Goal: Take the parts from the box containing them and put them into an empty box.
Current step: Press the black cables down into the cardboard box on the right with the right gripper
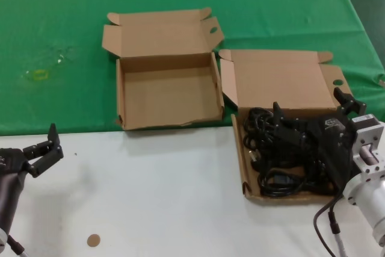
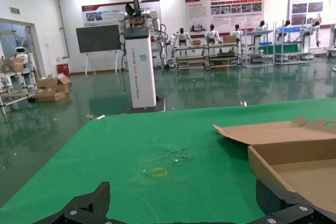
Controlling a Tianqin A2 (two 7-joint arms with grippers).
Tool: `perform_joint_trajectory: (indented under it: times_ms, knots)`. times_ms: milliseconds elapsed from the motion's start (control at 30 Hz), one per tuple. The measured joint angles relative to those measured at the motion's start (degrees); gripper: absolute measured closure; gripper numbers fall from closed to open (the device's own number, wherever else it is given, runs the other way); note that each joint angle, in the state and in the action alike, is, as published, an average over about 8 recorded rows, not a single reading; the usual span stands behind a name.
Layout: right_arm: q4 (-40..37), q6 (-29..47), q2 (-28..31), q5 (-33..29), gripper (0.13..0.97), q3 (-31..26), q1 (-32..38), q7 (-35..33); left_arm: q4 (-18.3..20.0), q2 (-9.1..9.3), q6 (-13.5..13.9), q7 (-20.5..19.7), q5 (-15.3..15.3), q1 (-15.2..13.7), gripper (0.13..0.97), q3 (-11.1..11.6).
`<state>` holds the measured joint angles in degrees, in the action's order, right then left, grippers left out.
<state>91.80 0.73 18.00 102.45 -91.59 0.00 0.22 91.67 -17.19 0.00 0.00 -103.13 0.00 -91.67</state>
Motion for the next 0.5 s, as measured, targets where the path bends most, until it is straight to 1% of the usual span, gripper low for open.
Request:
perform_joint_trajectory:
  times_ms: [500]
  knots:
    - [0.00,0.00,0.00,0.00,0.129,0.00,0.00,0.00,0.00,0.00,0.00,0.00,0.00,0.00,0.132,0.00]
